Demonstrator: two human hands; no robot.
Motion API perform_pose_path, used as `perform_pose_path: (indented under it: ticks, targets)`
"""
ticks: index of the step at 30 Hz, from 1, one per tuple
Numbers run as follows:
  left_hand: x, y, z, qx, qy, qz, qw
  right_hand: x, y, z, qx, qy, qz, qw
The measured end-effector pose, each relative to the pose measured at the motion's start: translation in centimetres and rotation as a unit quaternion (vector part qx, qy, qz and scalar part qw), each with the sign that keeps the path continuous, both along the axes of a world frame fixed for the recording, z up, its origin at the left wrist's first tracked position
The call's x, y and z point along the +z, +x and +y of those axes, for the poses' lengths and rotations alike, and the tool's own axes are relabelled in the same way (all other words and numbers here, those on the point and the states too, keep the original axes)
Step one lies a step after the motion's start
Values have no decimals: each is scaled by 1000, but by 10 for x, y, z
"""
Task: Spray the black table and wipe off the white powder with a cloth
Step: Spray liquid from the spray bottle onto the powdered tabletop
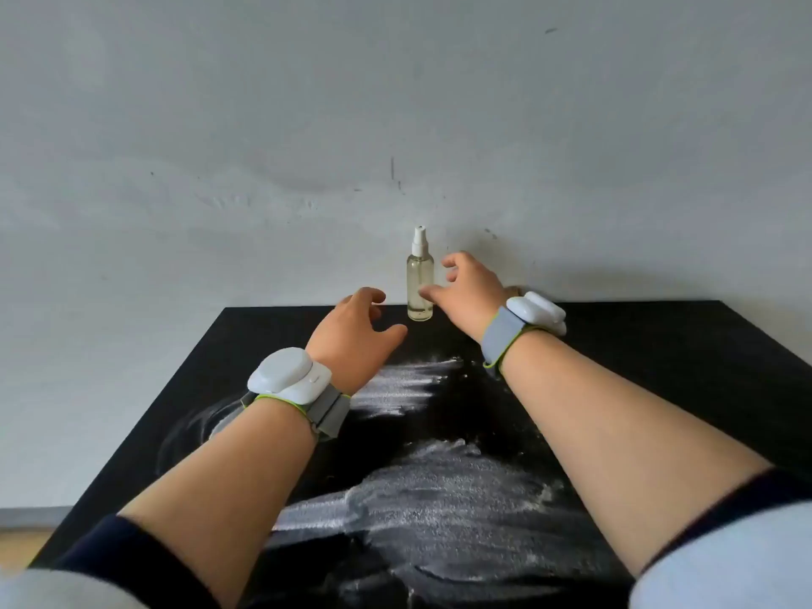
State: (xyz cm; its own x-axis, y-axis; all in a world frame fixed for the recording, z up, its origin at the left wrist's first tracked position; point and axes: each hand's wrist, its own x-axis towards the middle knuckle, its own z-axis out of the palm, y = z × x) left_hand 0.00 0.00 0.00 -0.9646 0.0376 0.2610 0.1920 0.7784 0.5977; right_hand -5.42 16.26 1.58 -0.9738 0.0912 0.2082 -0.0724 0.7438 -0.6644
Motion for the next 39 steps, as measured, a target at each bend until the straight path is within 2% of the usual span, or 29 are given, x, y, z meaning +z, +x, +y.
perform_pose_path:
  ticks: [14, 24, 29, 33, 39]
  targets:
    - [-26, -27, -12, 10, -100, -59, 993, -11, -45, -25, -12, -72, 1, 997]
    - [-19, -33, 18, -13, -81, -31, 996, 2, -15, 9, -21, -97, 32, 995]
    - [-18, -40, 47, -26, -43, -22, 998, 11, 7, 41, -50, -103, 47, 992]
    - [-19, -48, 73, -53, -52, -13, 997, 11, 19, 61, -79, -118, 61, 988]
    - [-18, -68, 99, -78, -133, -16, 988, 10, 29, 81, -102, -127, 76, 984]
